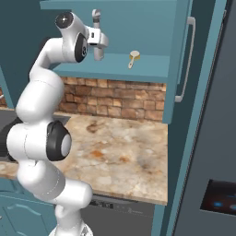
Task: Locate and retrieve the spray and dish brush from the cabinet. Place them next to the sink.
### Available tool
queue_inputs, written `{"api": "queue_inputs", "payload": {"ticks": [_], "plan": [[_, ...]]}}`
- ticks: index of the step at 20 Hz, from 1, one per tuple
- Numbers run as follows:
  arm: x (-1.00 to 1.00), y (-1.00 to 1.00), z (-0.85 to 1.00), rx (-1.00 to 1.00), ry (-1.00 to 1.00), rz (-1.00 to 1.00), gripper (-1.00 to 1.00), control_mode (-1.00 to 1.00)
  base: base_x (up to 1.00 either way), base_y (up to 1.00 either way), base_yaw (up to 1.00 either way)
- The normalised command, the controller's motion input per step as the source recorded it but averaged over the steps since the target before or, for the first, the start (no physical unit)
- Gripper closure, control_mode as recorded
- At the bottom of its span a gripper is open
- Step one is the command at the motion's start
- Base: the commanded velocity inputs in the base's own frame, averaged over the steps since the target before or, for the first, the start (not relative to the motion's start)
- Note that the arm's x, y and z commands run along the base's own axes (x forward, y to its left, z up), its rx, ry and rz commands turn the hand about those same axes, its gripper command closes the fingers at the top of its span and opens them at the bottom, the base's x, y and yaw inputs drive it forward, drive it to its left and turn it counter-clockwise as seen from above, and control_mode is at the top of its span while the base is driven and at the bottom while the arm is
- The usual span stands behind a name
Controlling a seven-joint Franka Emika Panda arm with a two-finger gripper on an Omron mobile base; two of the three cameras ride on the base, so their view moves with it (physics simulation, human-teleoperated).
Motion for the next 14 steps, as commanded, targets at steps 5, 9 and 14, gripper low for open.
{"api": "queue_inputs", "payload": {"ticks": [5, 9, 14], "plan": [[0.26, -0.01, -0.09, 0.0, -0.01, 0.0, -1.0, -1.0, 0.0, 0.0, 0.0], [0.36, 0.0, -0.11, 0.0, -0.01, 0.0, -1.0, -1.0, 0.0, 0.0, 0.0], [0.38, 0.0, -0.07, 0.0, -0.01, 0.0, -1.0, -1.0, 0.0, 0.0, 0.0]]}}
